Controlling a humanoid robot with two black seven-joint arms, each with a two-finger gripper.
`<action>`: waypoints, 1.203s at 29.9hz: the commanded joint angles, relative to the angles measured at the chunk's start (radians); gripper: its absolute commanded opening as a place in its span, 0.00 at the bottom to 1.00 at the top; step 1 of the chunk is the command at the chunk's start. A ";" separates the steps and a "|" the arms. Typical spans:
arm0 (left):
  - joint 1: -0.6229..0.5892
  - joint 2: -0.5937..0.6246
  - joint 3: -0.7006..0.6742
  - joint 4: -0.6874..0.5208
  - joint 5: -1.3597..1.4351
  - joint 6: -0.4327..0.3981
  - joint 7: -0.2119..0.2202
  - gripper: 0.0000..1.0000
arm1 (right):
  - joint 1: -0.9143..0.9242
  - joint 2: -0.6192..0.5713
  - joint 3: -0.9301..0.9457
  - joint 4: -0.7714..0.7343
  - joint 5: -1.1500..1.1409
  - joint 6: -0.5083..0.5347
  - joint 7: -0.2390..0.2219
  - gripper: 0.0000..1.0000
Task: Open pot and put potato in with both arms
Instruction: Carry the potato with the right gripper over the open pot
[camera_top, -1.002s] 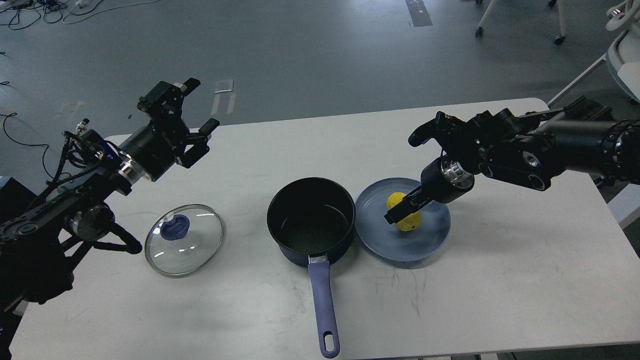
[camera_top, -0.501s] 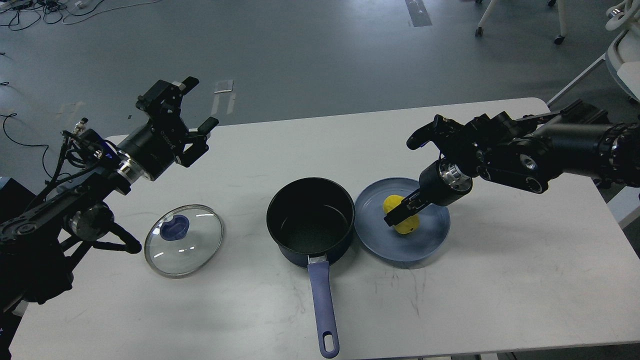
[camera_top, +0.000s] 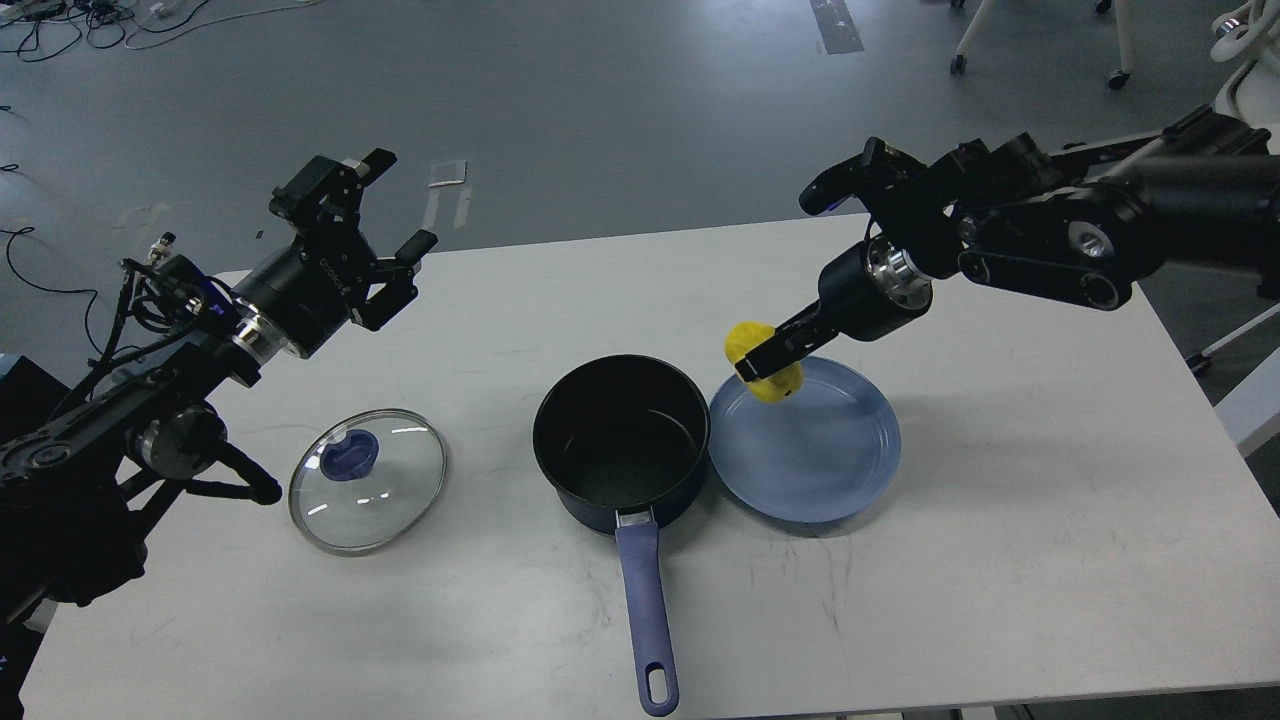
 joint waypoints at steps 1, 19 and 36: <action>0.000 0.003 0.000 0.000 0.001 -0.005 0.002 0.98 | 0.061 0.023 0.024 0.021 0.021 0.000 0.000 0.18; -0.002 0.001 -0.003 0.000 -0.001 -0.005 0.002 0.98 | 0.005 0.264 0.007 -0.103 0.042 0.000 0.000 0.19; 0.000 0.003 -0.017 0.000 -0.001 -0.016 0.002 0.98 | -0.048 0.264 -0.021 -0.169 0.116 0.000 0.000 0.20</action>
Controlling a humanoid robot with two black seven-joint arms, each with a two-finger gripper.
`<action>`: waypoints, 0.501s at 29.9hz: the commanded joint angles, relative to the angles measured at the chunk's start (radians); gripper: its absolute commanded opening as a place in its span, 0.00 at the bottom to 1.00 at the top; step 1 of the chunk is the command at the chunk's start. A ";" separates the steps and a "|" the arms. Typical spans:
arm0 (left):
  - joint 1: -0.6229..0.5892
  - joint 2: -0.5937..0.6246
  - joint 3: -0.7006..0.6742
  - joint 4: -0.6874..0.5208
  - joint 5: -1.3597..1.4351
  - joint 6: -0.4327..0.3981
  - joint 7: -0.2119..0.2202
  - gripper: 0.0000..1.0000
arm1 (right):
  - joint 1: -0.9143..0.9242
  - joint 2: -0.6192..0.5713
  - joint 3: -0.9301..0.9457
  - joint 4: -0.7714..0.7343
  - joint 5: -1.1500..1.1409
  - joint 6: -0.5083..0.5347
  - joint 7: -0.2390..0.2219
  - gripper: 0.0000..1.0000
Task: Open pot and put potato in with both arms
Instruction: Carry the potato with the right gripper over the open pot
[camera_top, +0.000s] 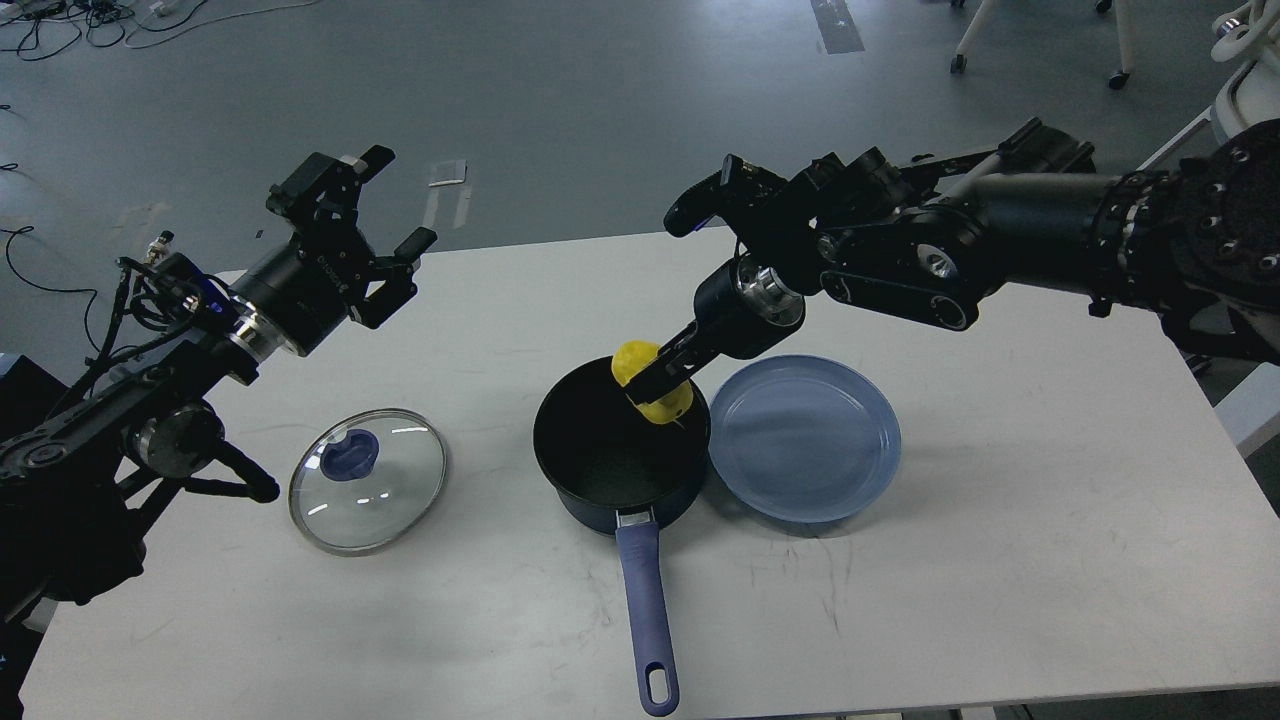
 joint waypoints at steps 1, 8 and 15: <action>0.000 0.000 0.000 0.000 0.000 -0.003 0.000 0.98 | -0.001 0.000 0.003 0.001 0.030 0.000 0.000 0.20; 0.000 0.000 0.000 0.000 0.000 -0.005 0.000 0.98 | -0.001 0.000 0.001 -0.001 0.061 0.000 0.000 0.20; 0.000 -0.002 0.000 0.000 0.000 -0.006 0.000 0.98 | -0.030 0.000 0.000 -0.018 0.063 0.000 0.000 0.21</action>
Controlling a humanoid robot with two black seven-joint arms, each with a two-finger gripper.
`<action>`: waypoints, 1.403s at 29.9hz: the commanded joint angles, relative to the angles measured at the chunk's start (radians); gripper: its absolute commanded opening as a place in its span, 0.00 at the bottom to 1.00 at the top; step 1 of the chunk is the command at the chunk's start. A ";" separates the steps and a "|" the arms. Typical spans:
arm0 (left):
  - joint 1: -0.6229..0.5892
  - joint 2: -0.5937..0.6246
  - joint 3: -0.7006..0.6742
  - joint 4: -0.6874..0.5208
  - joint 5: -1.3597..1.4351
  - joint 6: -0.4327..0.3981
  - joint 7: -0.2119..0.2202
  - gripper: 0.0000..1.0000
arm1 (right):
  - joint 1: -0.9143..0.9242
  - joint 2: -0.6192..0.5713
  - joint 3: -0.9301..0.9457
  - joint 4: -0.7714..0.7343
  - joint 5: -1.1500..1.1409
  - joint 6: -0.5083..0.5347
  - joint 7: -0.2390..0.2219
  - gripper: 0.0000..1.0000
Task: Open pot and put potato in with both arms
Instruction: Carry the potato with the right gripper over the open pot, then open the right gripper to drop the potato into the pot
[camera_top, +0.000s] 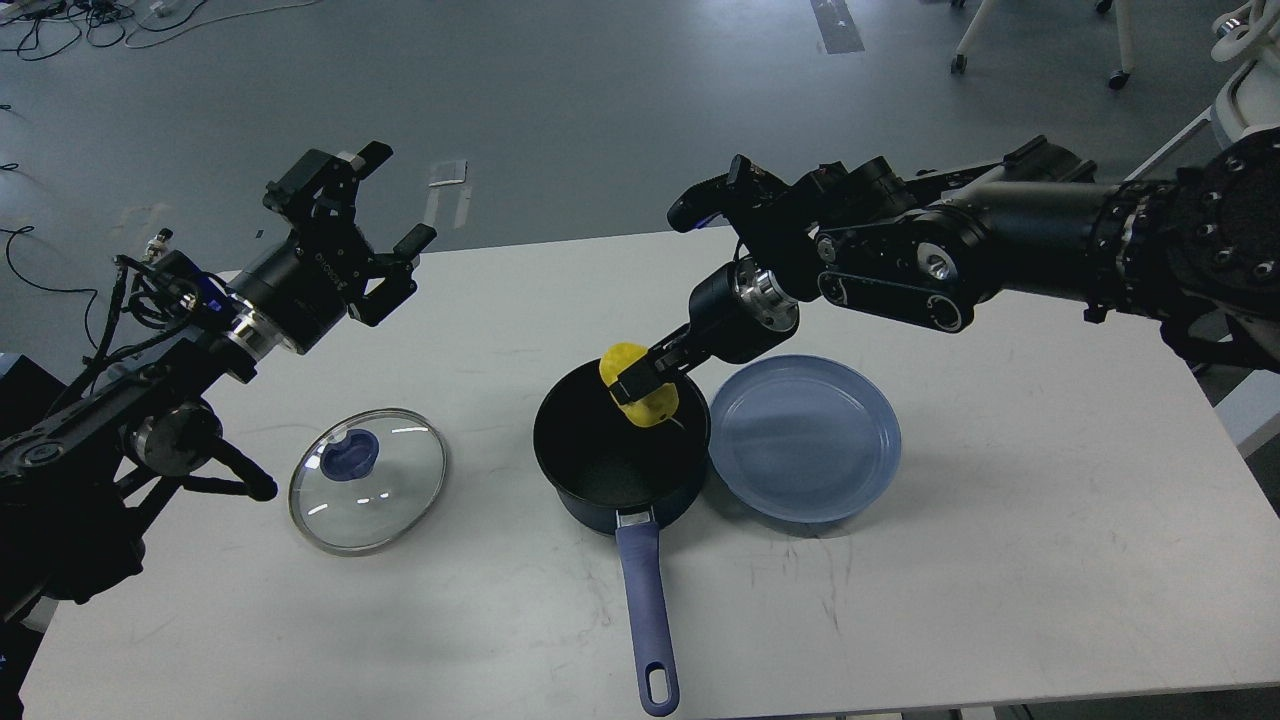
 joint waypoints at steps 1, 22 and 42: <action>0.002 -0.001 0.000 0.000 0.000 0.000 0.000 0.98 | -0.021 0.000 0.000 -0.011 0.000 0.000 0.000 0.21; 0.003 0.003 0.000 0.000 0.000 -0.007 0.000 0.98 | -0.052 0.000 0.010 -0.024 0.094 0.000 0.000 0.30; 0.003 0.003 0.000 0.000 0.000 -0.007 0.001 0.98 | -0.058 0.000 0.053 -0.028 0.114 0.000 0.000 0.96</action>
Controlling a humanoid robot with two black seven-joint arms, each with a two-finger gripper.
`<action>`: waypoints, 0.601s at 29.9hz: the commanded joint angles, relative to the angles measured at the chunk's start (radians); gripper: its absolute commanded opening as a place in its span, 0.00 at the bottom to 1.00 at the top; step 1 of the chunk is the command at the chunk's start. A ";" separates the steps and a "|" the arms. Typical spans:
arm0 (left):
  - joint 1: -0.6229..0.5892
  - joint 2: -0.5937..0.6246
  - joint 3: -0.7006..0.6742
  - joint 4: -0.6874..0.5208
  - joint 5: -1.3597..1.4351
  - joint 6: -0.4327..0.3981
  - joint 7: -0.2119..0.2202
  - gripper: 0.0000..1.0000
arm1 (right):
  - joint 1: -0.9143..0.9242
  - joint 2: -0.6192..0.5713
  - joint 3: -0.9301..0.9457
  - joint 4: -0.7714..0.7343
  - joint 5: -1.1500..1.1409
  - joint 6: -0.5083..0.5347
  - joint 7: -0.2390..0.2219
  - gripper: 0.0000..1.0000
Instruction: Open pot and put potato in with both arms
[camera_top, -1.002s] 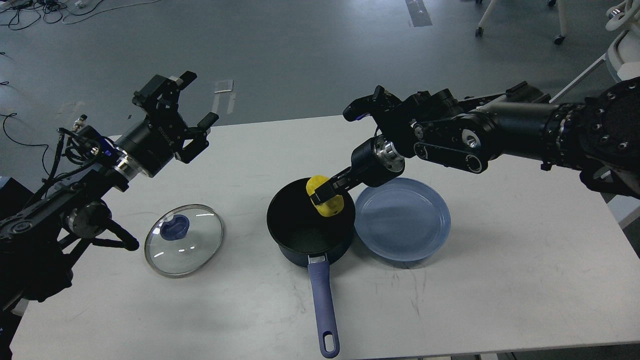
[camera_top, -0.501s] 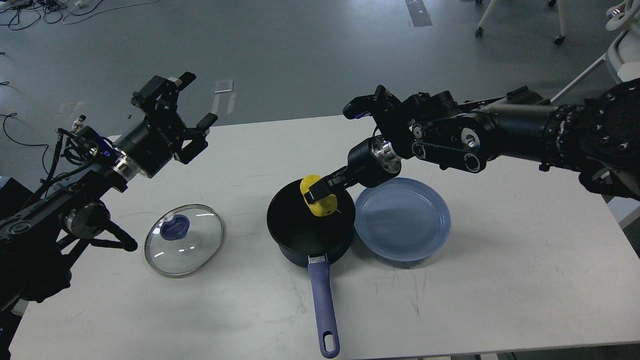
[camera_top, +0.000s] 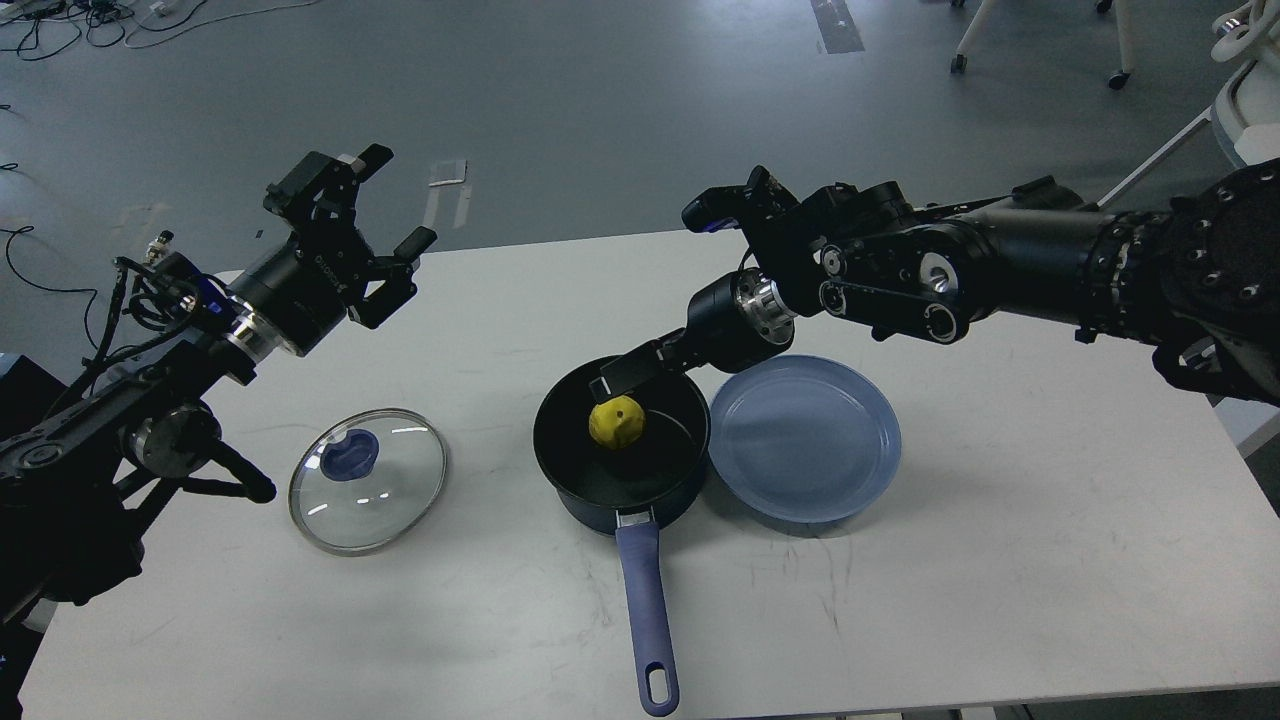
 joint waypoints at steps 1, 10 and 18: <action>0.000 0.001 0.000 0.000 0.000 0.000 0.000 0.98 | 0.000 0.000 0.017 -0.003 0.000 0.000 0.000 0.96; -0.002 -0.002 0.002 0.000 0.000 0.000 0.000 0.98 | 0.015 0.000 0.074 -0.003 0.057 0.000 0.000 0.96; 0.000 -0.005 0.003 0.000 0.002 0.000 0.000 0.98 | 0.012 -0.082 0.182 0.011 0.081 0.000 0.000 0.96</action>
